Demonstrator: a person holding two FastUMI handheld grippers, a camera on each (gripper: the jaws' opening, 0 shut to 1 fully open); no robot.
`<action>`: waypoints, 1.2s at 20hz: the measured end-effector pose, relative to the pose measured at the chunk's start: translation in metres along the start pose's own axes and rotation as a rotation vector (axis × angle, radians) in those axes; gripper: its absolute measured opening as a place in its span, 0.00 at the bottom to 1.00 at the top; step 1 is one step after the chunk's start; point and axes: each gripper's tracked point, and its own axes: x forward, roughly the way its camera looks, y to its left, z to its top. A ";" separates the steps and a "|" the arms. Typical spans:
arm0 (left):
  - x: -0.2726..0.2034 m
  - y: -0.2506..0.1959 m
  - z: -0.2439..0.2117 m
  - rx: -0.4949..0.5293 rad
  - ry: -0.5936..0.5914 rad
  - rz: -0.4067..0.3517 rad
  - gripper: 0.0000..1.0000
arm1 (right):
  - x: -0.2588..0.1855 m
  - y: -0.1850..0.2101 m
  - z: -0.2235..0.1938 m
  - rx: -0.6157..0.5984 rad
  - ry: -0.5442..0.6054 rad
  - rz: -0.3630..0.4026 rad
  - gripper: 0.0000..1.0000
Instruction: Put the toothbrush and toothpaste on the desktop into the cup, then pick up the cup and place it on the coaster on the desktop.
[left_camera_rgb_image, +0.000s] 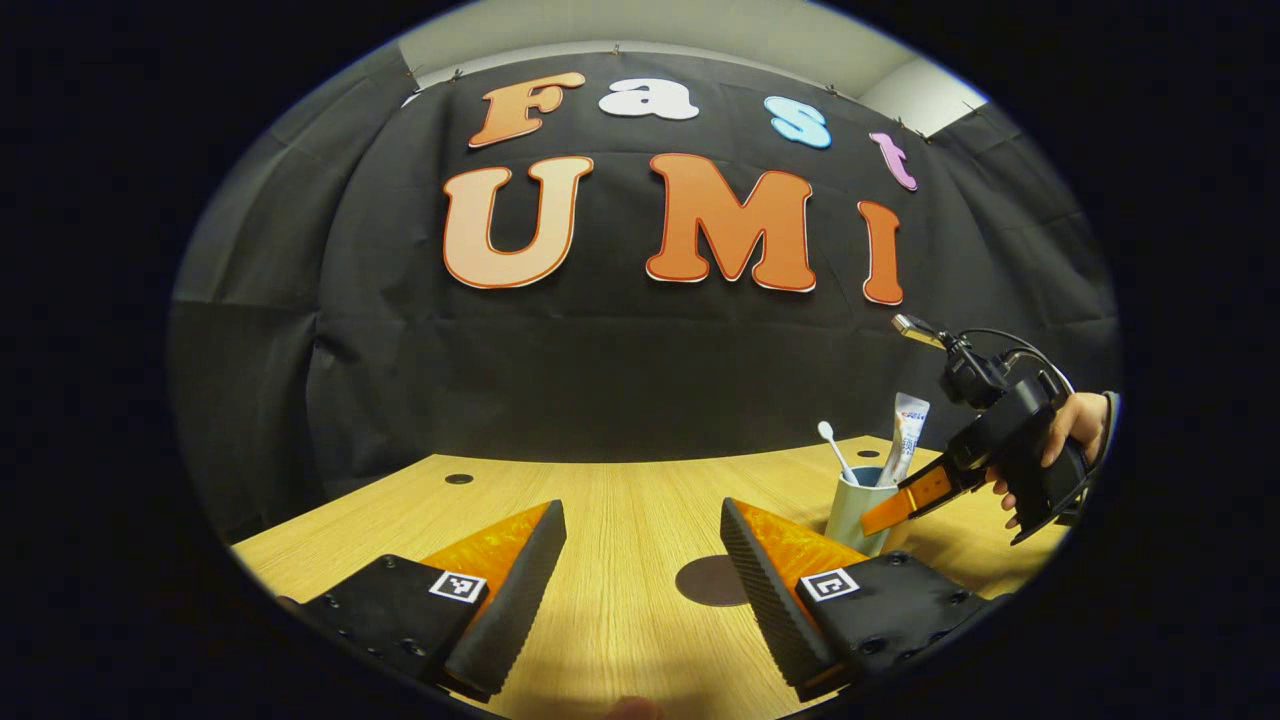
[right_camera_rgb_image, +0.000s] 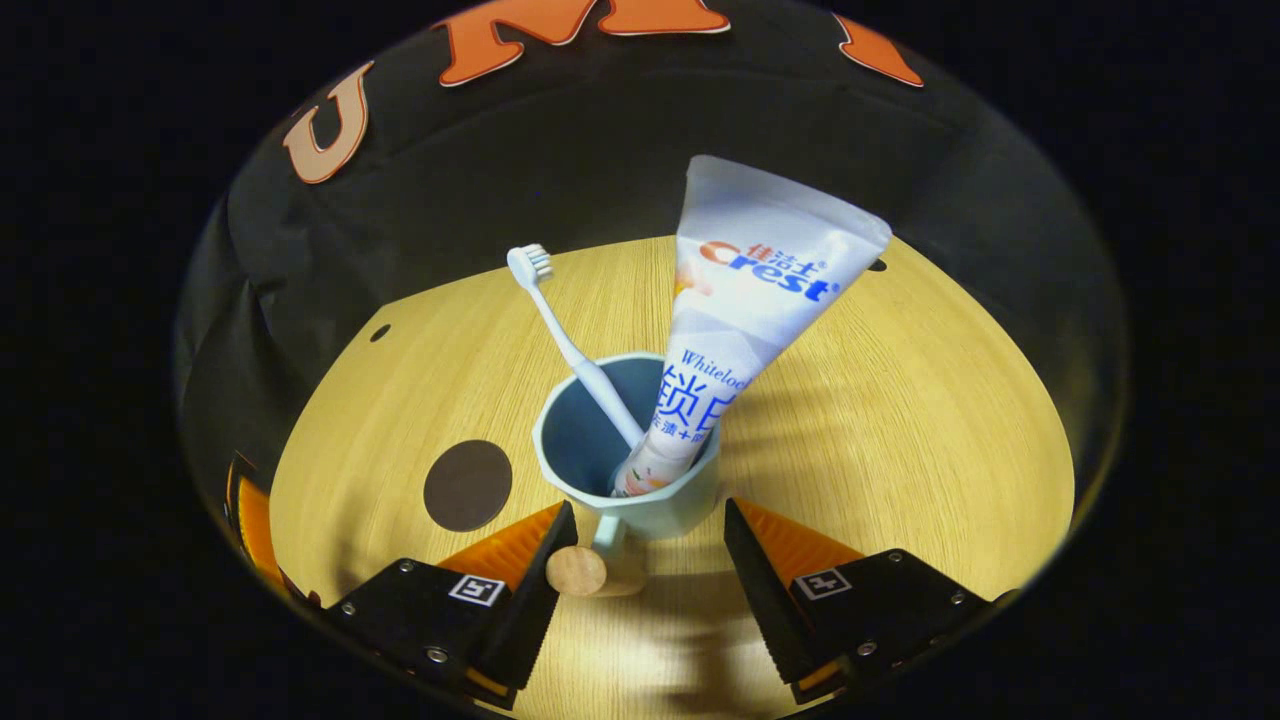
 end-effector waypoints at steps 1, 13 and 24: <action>-0.004 0.002 0.002 0.000 -0.002 0.005 0.99 | -0.001 -0.001 0.002 -0.023 -0.008 -0.013 0.90; -0.023 0.017 0.003 0.034 0.012 0.044 0.98 | 0.004 -0.007 -0.009 -0.140 0.092 -0.057 0.80; -0.029 0.036 -0.005 0.036 0.024 0.074 0.99 | 0.000 -0.012 -0.007 -0.265 0.170 -0.115 0.52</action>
